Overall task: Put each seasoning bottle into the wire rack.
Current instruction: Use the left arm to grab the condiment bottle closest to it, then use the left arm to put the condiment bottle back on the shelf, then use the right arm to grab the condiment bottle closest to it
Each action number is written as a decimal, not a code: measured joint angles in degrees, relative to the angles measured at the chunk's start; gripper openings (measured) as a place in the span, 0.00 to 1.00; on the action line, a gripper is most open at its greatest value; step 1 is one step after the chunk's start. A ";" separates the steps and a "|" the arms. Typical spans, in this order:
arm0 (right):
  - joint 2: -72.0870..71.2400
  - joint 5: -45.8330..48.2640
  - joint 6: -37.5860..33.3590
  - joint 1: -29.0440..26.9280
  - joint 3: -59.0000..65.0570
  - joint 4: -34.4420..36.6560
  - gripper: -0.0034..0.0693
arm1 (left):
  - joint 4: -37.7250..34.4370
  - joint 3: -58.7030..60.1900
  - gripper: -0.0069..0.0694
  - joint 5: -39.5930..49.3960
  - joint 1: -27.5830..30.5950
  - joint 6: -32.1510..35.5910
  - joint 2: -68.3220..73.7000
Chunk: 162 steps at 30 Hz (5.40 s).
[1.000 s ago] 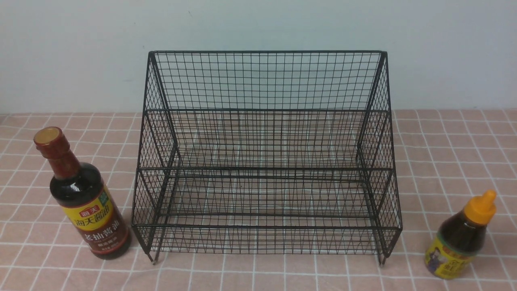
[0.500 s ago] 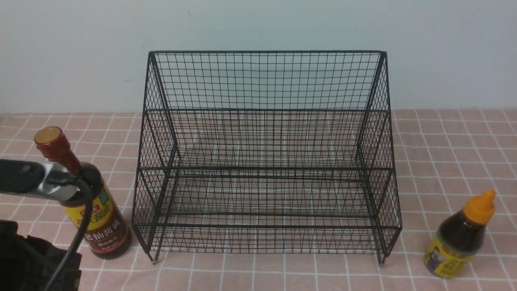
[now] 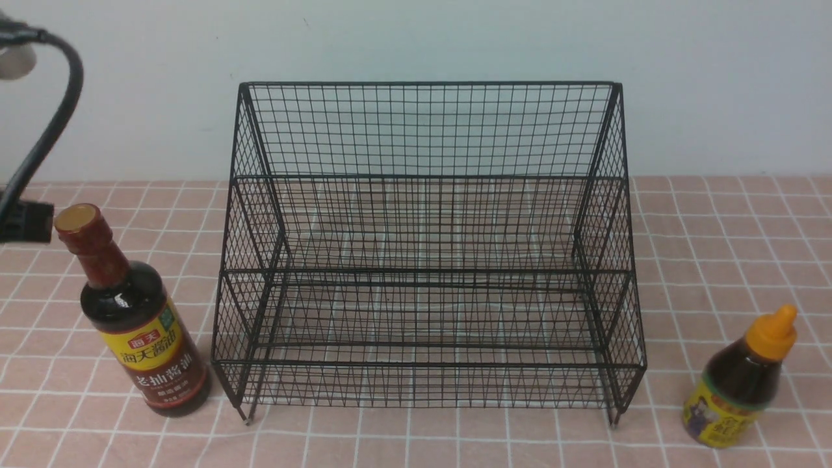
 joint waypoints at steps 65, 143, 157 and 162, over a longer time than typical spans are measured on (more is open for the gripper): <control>0.00 0.94 -0.81 0.00 0.00 1.12 0.03 | 2.99 -22.65 0.43 8.48 -0.11 0.50 20.41; 2.75 0.97 -5.65 0.00 -3.93 -1.81 0.17 | -13.26 -41.79 0.56 14.36 -11.75 14.10 37.82; 23.07 -9.03 -5.65 0.00 -3.95 -2.32 0.75 | -8.50 -37.16 0.08 15.01 -11.45 8.16 10.74; 28.86 -13.22 -5.83 0.00 -3.95 -2.79 0.79 | -8.54 -26.00 0.08 15.57 -11.45 7.96 -2.49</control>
